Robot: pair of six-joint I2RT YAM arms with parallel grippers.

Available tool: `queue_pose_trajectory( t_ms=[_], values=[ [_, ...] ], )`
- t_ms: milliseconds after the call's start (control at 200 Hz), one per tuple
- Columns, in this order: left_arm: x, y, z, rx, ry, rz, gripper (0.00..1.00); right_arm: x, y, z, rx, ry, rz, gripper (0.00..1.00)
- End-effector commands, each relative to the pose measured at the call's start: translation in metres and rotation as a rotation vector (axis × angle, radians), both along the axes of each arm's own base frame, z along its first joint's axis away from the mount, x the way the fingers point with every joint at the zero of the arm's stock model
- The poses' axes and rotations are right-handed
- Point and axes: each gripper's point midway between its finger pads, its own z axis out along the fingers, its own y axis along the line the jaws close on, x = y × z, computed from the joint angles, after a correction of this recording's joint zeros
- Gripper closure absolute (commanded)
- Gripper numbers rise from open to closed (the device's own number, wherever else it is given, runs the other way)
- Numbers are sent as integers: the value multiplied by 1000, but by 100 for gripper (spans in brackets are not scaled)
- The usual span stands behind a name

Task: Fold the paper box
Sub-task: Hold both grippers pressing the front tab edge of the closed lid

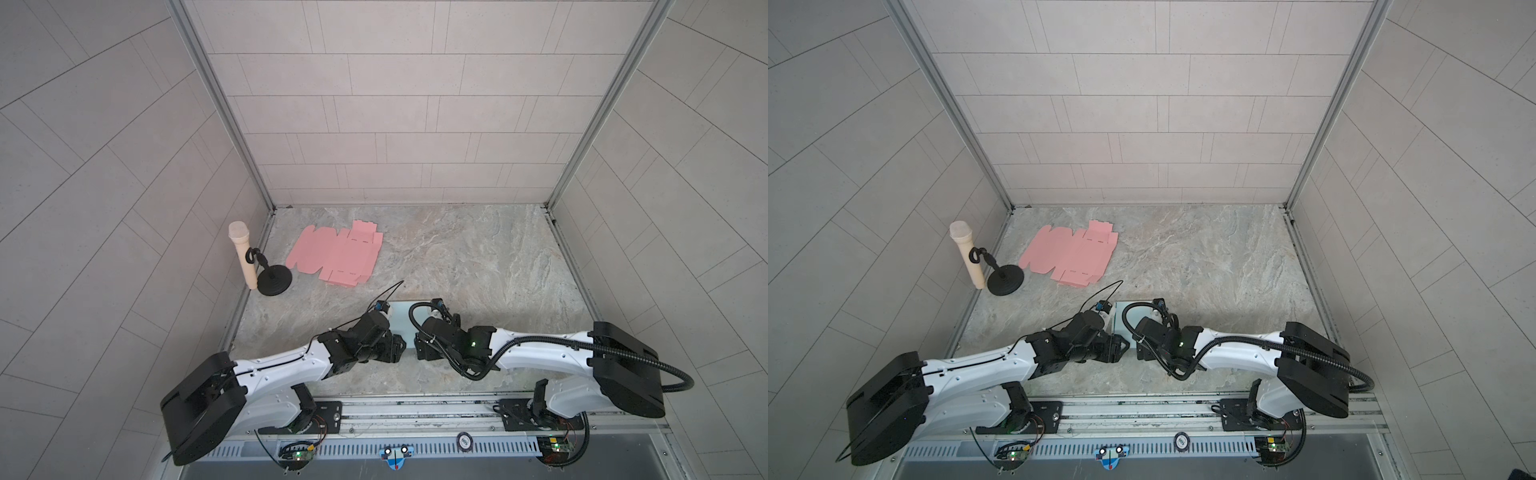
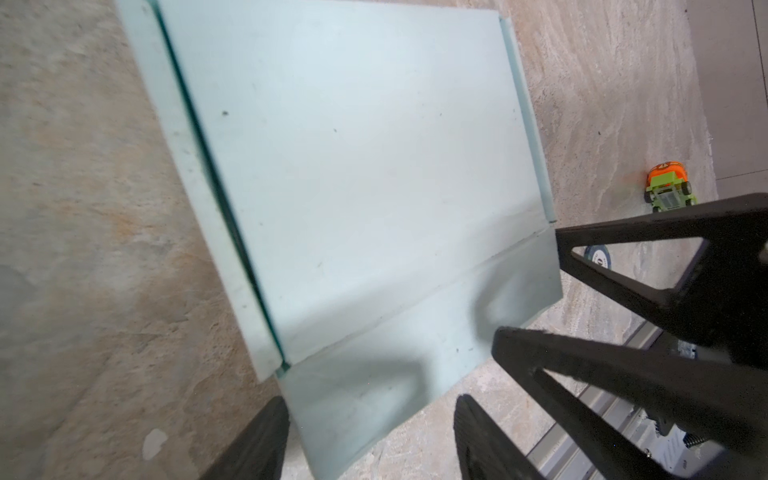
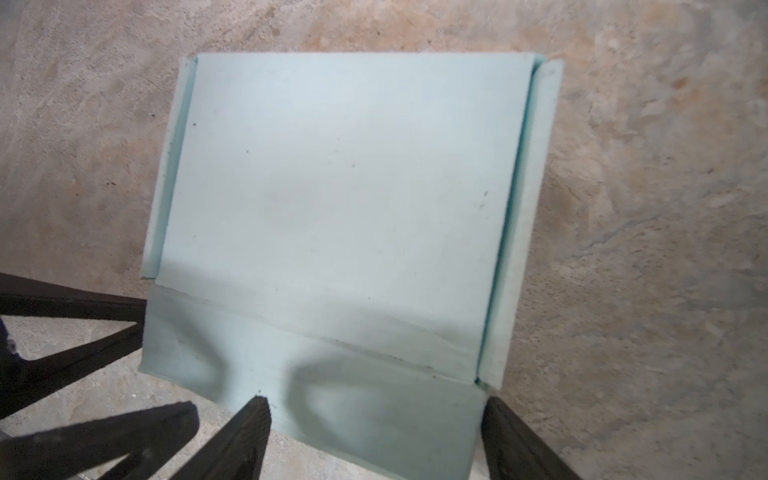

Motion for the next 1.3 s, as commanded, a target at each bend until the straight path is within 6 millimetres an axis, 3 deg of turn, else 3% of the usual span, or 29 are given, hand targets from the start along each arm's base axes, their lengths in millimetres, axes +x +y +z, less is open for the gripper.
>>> queue_pose_trajectory(
  t_ms=[0,626,921,1297],
  values=[
    [0,-3,0,-13,-9,-5,33,-3,4,-2,39,12,-14,18],
    [0,2,8,2,-16,7,35,-4,6,9,77,6,-13,18],
    [1,-2,11,5,-16,-1,35,-6,13,6,124,22,-10,18],
    [-3,-8,18,7,-28,-18,35,-6,7,0,90,24,-22,18]
  ],
)
